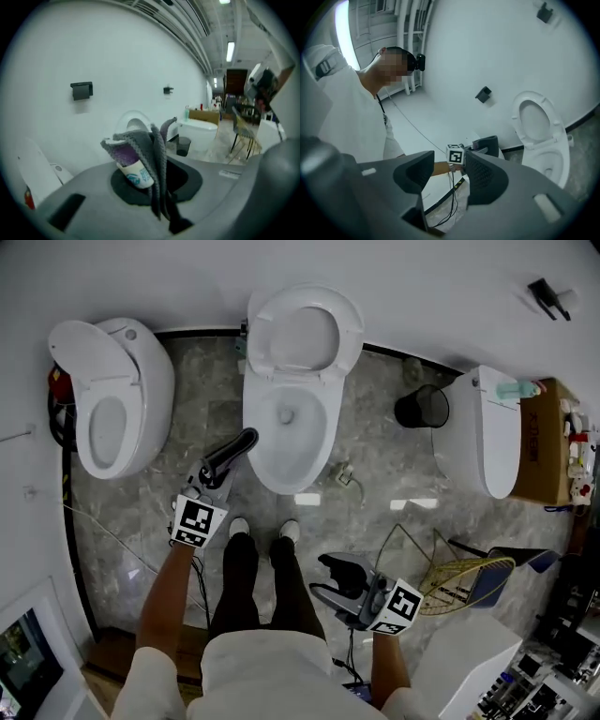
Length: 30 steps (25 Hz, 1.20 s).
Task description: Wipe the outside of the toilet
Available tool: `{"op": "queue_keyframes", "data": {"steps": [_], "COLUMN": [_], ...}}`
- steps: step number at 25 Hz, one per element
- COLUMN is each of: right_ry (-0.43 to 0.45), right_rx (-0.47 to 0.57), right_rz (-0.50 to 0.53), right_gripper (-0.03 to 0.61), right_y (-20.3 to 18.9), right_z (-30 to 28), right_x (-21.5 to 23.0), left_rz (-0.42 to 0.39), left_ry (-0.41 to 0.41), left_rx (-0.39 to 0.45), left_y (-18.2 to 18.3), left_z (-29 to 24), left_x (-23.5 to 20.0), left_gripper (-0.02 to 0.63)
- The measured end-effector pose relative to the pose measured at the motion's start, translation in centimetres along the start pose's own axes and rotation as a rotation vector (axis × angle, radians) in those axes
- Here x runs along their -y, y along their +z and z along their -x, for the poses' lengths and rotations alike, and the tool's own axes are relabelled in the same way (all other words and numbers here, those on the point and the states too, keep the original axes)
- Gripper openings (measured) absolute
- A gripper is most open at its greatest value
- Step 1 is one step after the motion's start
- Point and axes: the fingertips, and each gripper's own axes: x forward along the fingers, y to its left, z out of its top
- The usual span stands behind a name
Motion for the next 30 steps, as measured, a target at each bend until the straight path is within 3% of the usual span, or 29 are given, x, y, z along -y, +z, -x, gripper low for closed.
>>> {"op": "queue_keyframes", "data": {"steps": [5, 10, 14, 21, 23, 25, 27, 30], "right_ry": [-0.092, -0.176, -0.241, -0.288, -0.292, -0.290, -0.285, -0.285], "right_rx": [-0.033, -0.024, 0.012, 0.046, 0.052, 0.051, 0.056, 0.084], "right_rz": [-0.157, -0.277, -0.349, -0.455, -0.489, -0.508, -0.516, -0.532], "right_gripper": [0.204, 0.194, 0.187, 0.169, 0.163, 0.161, 0.161, 0.160], "right_y": [-6.8, -11.7, -13.9, -17.9, -19.0, -19.7, -19.8, -19.7], "right_z": [0.9, 2.5, 3.5, 3.5, 3.2, 2.7, 2.5, 2.8], "right_x": [6.7, 11.5, 14.5, 17.7, 17.5, 17.2, 16.8, 16.9], "left_rz": [-0.253, -0.357, -0.458, -0.791, -0.820, -0.814, -0.777, -0.713], "left_ry": [0.075, 0.129, 0.126, 0.026, -0.016, -0.110, -0.210, -0.298], "left_rx": [-0.220, -0.410, -0.563, -0.611, -0.647, -0.717, -0.778, -0.781], "left_y": [-10.2, -17.6, -22.3, -24.6, -24.9, -26.4, -28.1, -28.7], "left_z": [-13.7, -23.8, -30.0, -37.1, -38.3, -38.9, -38.7, -37.4], "left_x": [-6.6, -11.3, -14.2, -14.9, -14.5, -13.5, -12.5, -11.6], "left_gripper": [0.038, 0.035, 0.035, 0.034, 0.034, 0.032, 0.029, 0.029]}}
